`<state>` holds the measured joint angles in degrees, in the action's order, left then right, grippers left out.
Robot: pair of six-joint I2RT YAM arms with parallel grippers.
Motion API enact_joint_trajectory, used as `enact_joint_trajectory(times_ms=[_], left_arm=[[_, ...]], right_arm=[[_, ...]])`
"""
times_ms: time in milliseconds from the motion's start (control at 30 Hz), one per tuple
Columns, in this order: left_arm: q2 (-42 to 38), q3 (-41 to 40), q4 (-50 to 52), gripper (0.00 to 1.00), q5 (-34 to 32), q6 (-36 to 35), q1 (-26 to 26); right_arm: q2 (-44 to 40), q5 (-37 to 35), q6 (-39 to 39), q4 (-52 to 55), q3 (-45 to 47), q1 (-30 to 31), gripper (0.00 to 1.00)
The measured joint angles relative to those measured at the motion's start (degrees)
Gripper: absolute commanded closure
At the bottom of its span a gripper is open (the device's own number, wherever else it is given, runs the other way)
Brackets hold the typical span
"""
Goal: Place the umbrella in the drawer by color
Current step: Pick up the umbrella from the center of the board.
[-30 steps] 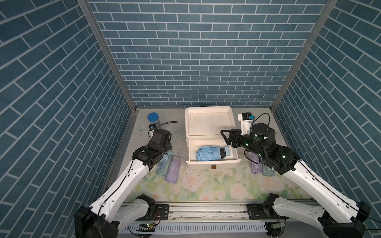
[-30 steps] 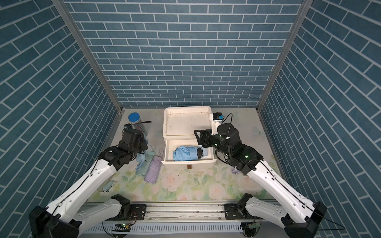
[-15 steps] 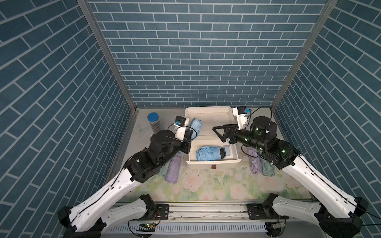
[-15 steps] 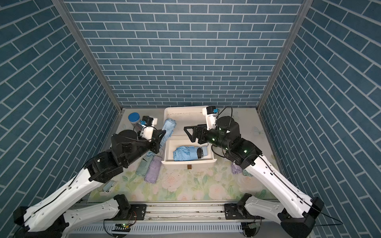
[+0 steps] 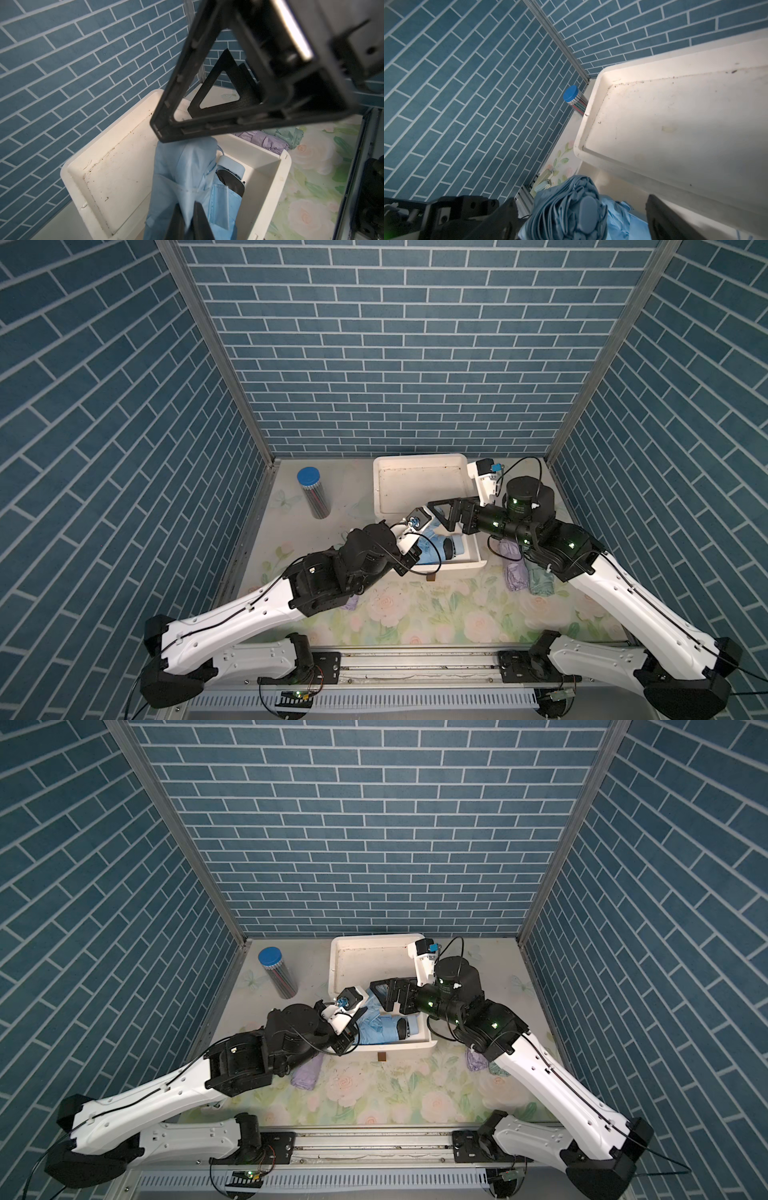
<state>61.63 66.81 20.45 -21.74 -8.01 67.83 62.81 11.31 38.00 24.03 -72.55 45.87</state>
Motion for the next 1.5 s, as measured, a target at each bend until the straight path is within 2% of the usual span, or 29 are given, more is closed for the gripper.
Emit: enact_joint_trajectory(times_ms=[200, 467, 533, 600, 700, 800, 967, 1167, 1233, 1300, 1333, 1400, 1467, 1500], left_arm=[[0.00, -0.42, -0.59, 1.00, -3.76, -3.17, 2.93], [0.17, -1.92, -2.01, 1.00, -6.27, -5.99, 4.87], [0.33, -2.03, -2.38, 1.00, -6.38, -6.32, 4.90], [0.46, -2.14, -2.67, 1.00, -6.49, -6.62, 4.96], [0.74, -2.56, -3.52, 1.00, -6.80, -6.99, 5.03], [1.01, -3.08, -4.35, 1.00, -7.37, -7.28, 5.05], [1.01, -3.69, -5.68, 1.00, -7.96, -8.28, 5.05], [1.01, -4.57, -6.62, 1.00, -8.02, -9.86, 5.05], [0.98, -4.76, -6.95, 0.99, -8.02, -10.14, 5.05], [0.92, -5.14, -7.61, 0.89, -8.07, -10.45, 5.05], [0.72, -5.60, -8.04, 0.83, -8.09, -10.49, 5.05], [0.31, -6.69, -8.94, 0.78, -7.93, -10.78, 5.07], [0.04, -7.37, -9.70, 0.67, -7.78, -10.91, 5.14], [-0.11, -7.50, -10.16, 0.60, -7.74, -10.82, 5.16]], right_arm=[[-0.85, 1.81, 3.91, -0.74, 3.06, 0.00, 0.10], [-3.02, 4.98, 8.09, -4.39, 6.60, 0.00, 0.44], [-3.65, 5.64, 8.90, -5.51, 7.41, 0.00, 0.48], [-4.26, 6.10, 9.35, -6.19, 8.17, 0.00, 0.46], [-5.09, 6.56, 10.62, -7.48, 9.29, -0.02, 0.20], [-5.70, 7.45, 11.13, -8.24, 10.21, 0.00, 0.10], [-5.86, 8.33, 11.74, -8.66, 12.04, 0.00, 0.16], [-5.86, 9.25, 13.07, -9.66, 12.81, 0.00, 0.32], [-5.86, 9.31, 12.92, -9.77, 12.83, 0.00, 0.48], [-5.84, 8.96, 13.14, -9.88, 12.85, -0.11, 0.66], [-5.84, 9.01, 13.27, -10.01, 12.87, -0.13, 0.72], [-5.84, 9.11, 13.77, -10.19, 12.90, -0.11, 0.84], [-5.84, 9.09, 14.21, -10.08, 12.94, -0.11, 1.00], [-5.84, 9.03, 14.10, -9.84, 12.96, -0.11, 1.00]])
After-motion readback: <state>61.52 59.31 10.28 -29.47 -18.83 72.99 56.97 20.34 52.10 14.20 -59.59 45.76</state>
